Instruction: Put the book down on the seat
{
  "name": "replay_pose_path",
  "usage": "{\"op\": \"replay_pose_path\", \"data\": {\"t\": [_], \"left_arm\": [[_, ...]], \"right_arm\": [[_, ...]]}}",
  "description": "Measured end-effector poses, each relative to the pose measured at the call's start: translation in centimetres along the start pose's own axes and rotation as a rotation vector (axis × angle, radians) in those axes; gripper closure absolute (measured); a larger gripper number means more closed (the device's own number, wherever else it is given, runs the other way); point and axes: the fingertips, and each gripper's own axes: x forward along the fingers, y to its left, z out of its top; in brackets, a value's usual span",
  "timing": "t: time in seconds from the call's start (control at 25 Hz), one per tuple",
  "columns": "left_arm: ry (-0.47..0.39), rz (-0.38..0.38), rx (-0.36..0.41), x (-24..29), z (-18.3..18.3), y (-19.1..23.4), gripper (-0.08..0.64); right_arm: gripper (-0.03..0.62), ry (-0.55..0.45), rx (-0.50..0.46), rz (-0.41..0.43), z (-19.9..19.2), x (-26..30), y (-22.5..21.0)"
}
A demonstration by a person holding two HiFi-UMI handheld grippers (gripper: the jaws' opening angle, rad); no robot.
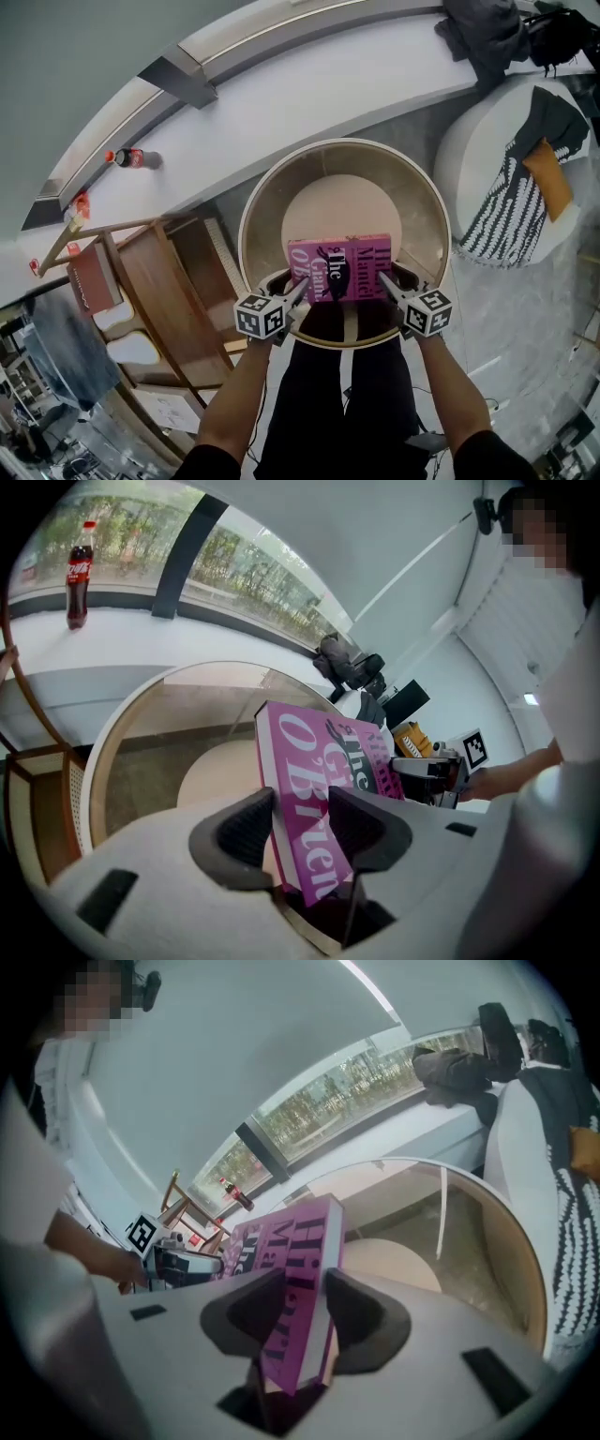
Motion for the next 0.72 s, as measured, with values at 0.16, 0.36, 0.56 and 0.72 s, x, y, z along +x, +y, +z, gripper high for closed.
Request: {"op": "replay_pose_path", "data": {"t": [0.16, 0.36, 0.56, 0.72], "left_arm": [[-0.015, 0.010, 0.008, -2.5, 2.3, -1.4, 0.363], [-0.074, 0.013, 0.046, -6.0, 7.4, -3.0, 0.364], [-0.139, 0.025, 0.097, -10.1, 12.7, -5.6, 0.365], [-0.189, 0.031, 0.144, -13.6, 15.7, -8.5, 0.365]], "right_arm": [[0.442, -0.026, -0.013, 0.001, 2.9, -1.5, 2.2], [0.443, -0.077, -0.047, 0.012, 7.5, -3.4, 5.2], [0.449, -0.153, -0.073, 0.017, 12.1, -6.3, 8.6], [0.449, -0.225, -0.087, 0.024, 15.0, -9.1, 11.3]]}}
